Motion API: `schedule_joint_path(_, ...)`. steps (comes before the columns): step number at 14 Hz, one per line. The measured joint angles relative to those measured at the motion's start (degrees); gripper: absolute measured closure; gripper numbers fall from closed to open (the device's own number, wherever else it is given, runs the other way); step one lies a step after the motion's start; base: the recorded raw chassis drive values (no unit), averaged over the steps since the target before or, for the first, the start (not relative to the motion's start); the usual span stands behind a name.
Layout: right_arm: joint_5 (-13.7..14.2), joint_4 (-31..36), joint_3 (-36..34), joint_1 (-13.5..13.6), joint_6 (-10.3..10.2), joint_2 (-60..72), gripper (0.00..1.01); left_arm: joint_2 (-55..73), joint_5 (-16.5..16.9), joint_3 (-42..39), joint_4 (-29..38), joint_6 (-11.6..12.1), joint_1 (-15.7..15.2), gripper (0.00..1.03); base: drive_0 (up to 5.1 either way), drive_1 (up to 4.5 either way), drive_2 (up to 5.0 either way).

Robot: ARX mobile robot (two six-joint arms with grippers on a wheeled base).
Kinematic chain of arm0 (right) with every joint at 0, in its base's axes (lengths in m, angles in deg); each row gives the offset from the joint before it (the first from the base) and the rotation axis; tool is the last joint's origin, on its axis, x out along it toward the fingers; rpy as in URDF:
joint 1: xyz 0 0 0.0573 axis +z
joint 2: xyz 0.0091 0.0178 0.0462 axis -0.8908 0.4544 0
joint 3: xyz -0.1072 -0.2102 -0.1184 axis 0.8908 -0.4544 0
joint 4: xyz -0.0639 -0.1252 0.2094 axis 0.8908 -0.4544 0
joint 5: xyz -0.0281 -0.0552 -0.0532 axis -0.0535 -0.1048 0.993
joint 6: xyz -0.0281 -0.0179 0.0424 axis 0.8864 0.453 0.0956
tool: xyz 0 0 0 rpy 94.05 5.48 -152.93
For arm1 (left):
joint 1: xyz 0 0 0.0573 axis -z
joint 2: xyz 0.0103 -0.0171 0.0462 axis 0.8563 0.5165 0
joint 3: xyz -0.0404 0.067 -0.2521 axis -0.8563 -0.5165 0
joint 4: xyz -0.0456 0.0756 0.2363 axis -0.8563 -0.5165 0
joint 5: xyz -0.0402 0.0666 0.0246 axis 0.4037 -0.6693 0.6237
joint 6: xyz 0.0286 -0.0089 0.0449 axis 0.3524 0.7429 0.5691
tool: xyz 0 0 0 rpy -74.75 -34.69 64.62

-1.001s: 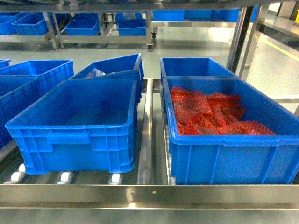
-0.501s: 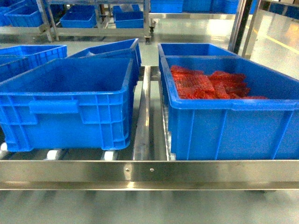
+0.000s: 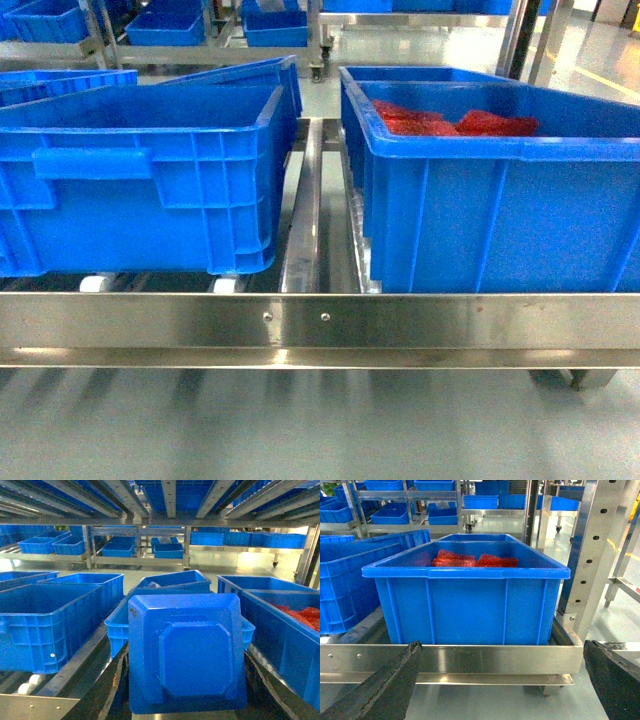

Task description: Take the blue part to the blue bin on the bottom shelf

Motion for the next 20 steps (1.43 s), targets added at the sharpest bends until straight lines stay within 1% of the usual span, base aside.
schedule_joint_path(6, 0.0, 0.0, 0.0, 0.0, 0.0, 0.0, 0.03, 0.0, 0.0, 0.0, 0.0, 0.0, 0.0, 0.59, 0.0, 0.00, 0.0)
schedule_joint_path(19, 0.0, 0.3, 0.0, 0.0, 0.0, 0.0, 0.03, 0.0, 0.0, 0.0, 0.0, 0.0, 0.0, 0.59, -0.1, 3.91, -4.0)
schedule_joint_path(20, 0.0, 0.0, 0.0, 0.0, 0.0, 0.0, 0.03, 0.0, 0.0, 0.0, 0.3, 0.0, 0.0, 0.59, 0.0, 0.00, 0.0)
